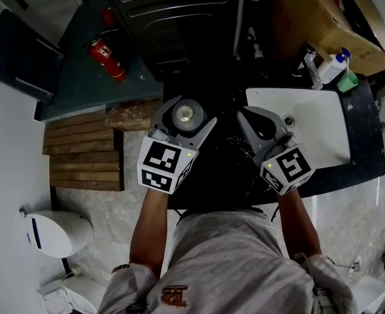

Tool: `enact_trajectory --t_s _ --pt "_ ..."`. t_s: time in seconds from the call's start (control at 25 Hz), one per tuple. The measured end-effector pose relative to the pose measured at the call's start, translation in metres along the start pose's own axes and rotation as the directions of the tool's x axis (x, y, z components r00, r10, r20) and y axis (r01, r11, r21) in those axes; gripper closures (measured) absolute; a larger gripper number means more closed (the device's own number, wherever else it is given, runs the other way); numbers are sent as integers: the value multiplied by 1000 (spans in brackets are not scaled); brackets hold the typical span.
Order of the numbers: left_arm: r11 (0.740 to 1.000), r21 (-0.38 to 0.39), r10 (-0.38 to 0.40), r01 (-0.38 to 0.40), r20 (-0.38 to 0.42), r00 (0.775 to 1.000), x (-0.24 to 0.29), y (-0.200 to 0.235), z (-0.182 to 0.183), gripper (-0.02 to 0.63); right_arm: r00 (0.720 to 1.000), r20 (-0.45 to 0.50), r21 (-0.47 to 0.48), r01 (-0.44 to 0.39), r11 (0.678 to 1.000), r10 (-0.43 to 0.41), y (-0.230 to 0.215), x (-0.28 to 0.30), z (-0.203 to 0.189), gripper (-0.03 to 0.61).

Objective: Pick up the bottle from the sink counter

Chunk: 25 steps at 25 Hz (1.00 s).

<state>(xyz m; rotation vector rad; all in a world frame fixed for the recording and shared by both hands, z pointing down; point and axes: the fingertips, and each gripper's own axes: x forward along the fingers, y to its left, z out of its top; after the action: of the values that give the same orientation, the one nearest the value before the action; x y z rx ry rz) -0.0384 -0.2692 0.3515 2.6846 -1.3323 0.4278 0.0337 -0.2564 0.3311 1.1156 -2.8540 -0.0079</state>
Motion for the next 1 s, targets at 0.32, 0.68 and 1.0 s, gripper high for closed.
enact_trajectory --t_s 0.32,0.68,1.0 --pt "1000 1 -1 1 18 1000 -11 -13 4 284 1000 18 -6 7 1000 -7 4 -11 8 577" --pt "1000 7 -2 2 28 1000 -15 -22 7 284 1000 21 -20 5 1000 -4 6 -17 9 577" --pt "1000 8 1 -1 23 1000 -17 -25 6 284 1000 20 -26 -2 1000 3 9 -19 8 577"
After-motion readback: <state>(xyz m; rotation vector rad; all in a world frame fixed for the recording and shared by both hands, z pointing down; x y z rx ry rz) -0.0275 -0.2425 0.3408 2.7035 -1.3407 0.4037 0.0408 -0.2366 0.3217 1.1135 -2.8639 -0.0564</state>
